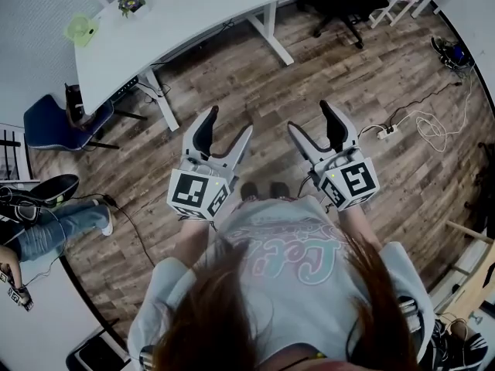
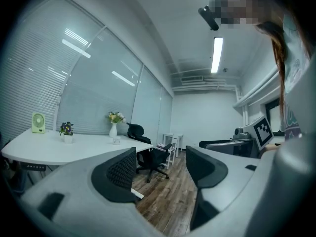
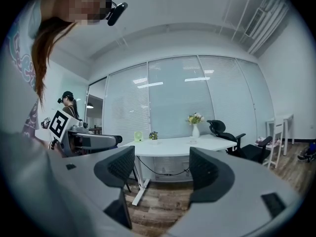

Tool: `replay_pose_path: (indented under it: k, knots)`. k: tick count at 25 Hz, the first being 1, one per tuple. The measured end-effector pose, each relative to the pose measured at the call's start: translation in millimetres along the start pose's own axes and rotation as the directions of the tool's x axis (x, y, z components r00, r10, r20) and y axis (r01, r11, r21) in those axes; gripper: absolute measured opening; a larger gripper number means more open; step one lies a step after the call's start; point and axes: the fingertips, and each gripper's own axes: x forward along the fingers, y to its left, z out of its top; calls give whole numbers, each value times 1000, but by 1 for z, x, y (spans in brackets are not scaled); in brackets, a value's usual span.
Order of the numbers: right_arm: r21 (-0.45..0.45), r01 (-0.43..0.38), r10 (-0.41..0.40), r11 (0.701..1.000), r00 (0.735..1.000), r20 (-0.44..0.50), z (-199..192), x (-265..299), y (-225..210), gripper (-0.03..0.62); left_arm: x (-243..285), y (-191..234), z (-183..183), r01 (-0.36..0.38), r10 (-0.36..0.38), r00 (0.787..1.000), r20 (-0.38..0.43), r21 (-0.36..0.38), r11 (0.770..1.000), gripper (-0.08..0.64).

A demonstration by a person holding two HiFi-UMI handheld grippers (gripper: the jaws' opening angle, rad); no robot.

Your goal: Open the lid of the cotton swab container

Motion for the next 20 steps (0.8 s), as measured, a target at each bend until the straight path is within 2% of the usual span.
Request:
replay_pose_path:
  k: [5,20]
  knots:
    - [7,10,-10,1000,1000,-3,-3,5,4,331,-2,8,-3,2,-2,1000,0,-15,1000,285]
    - [15,47,-47,999,999,1,-12,23,31,331,-20,36,-4,37,-37,999,6,9,999,285]
